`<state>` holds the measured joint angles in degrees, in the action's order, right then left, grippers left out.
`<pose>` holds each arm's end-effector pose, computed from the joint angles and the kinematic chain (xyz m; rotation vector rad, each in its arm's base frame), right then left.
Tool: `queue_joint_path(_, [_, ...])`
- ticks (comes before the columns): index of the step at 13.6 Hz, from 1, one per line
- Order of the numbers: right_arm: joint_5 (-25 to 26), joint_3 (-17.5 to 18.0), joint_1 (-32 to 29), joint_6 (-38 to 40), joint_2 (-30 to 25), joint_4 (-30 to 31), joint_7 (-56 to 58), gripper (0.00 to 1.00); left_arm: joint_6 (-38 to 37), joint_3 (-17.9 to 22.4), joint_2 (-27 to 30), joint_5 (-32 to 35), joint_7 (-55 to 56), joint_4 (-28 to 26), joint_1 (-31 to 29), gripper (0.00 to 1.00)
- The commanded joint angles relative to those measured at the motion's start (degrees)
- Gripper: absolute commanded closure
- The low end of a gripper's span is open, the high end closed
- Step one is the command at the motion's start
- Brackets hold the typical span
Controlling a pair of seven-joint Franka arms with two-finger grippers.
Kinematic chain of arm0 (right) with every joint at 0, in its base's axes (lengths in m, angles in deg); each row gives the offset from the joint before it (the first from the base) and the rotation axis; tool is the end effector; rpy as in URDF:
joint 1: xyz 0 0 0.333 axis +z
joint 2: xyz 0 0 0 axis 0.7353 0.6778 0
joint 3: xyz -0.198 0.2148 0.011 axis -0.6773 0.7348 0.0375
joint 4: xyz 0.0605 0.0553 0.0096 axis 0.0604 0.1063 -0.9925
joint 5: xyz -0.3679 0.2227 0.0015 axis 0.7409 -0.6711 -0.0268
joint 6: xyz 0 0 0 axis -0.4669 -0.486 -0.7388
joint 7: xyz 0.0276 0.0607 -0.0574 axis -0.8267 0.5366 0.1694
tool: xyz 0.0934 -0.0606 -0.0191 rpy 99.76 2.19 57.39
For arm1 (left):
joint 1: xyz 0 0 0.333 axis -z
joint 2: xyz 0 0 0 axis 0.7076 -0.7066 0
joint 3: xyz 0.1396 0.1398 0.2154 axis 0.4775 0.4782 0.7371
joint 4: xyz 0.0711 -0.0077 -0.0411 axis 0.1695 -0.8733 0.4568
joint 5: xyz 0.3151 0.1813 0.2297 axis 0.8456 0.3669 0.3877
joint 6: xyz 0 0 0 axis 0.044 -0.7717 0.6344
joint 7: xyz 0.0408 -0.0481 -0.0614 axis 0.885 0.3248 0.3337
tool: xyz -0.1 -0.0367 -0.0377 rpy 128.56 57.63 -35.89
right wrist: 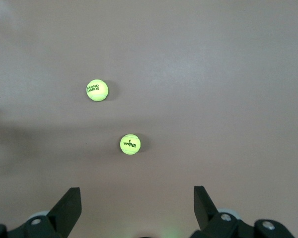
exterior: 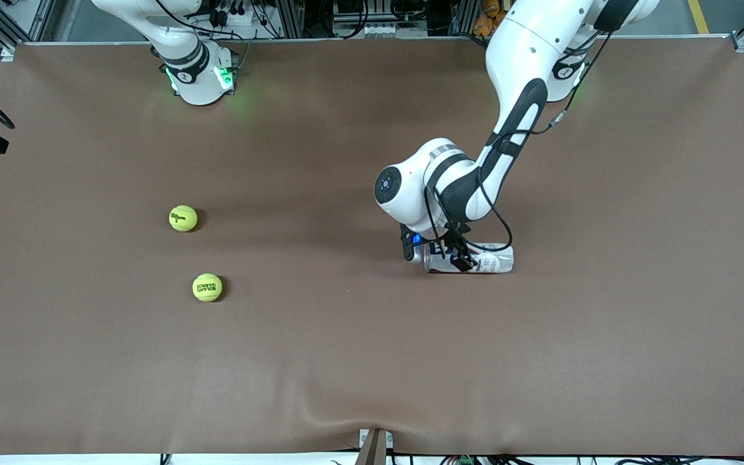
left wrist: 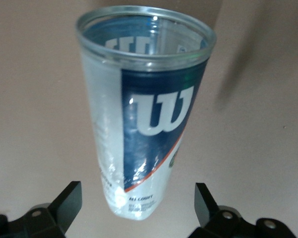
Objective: Insert tennis ball vertically with right arm
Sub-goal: 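Grasp the Wilson can with the left gripper and stand it upright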
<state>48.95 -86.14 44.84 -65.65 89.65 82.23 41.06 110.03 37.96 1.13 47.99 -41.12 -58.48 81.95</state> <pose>0.5736 -0.0523 0.6710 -3.1365 0.0938 0.0243 0.5395 -0.4069 0.1606 -1.9352 1.7025 0.4481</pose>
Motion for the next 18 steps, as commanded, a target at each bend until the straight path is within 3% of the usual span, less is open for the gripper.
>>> queue_joint_path(1, [-0.89, 0.90, -1.46, 0.41, -0.39, 0.05, -0.44, 0.00, 0.14, 0.26, -1.67, 0.42, -0.92, 0.79, -0.69, 0.00])
queue_joint_path(15, [-0.98, 0.90, -1.55, 0.41, -0.39, 0.05, -0.44, 0.00, 5.94, 0.26, -5.45, 4.29, -2.50, 0.71, -0.79, 0.00])
queue_joint_path(18, [-0.98, 0.90, -1.55, 0.41, -0.39, 0.14, -0.44, 0.00, 6.03, 0.26, -5.45, 4.20, -2.50, 0.79, -0.70, 0.24])
